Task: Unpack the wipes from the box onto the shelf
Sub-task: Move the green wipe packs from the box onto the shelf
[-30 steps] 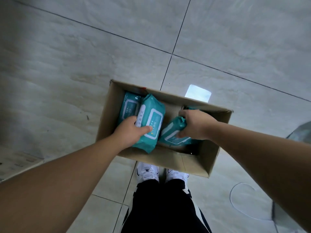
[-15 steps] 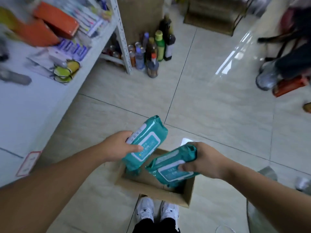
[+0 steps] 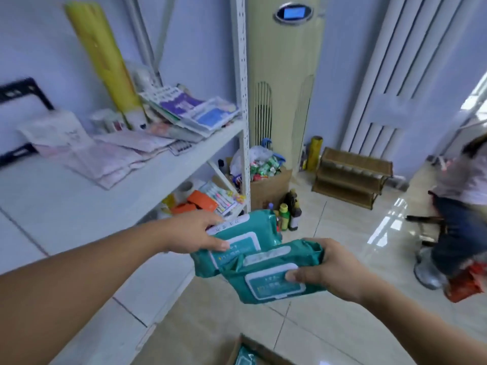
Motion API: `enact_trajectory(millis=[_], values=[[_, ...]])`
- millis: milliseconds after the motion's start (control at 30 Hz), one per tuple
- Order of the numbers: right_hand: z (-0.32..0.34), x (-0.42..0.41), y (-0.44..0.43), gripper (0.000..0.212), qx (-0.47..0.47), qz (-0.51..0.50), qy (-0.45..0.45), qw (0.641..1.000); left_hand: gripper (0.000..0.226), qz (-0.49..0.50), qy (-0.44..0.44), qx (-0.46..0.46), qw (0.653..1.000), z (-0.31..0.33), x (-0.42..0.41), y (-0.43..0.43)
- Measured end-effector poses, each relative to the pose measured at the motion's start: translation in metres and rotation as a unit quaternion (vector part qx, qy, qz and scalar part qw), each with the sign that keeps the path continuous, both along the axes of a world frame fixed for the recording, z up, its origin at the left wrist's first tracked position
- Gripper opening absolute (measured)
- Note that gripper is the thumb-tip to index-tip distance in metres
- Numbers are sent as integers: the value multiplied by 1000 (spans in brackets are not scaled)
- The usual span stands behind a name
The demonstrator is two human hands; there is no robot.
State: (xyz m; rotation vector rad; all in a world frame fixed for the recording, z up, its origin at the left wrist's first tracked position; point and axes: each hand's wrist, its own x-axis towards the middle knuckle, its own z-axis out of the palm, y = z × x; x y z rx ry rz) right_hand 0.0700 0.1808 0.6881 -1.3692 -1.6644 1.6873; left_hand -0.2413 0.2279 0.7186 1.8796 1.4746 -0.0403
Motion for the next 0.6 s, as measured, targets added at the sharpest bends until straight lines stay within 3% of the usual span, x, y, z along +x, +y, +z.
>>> enact_trajectory(millis=[67,167,300,433,600], values=[[43,-19,0,33,18,9,30,999,44,9,10,31,999,53,-19,-15],[98,-53,-4,37,49,39,69,996,30,23,45,73,996,124,-51,-43],[149,-113,-17,34,95,74,123,985,29,82,74,105,988,191,-103,-93],[169,-183,-39,37,135,124,146,972,25,134,96,128,978,225,-162,-152],[166,-276,-71,36,114,162,177,964,30,178,121,113,970,233,-247,-213]])
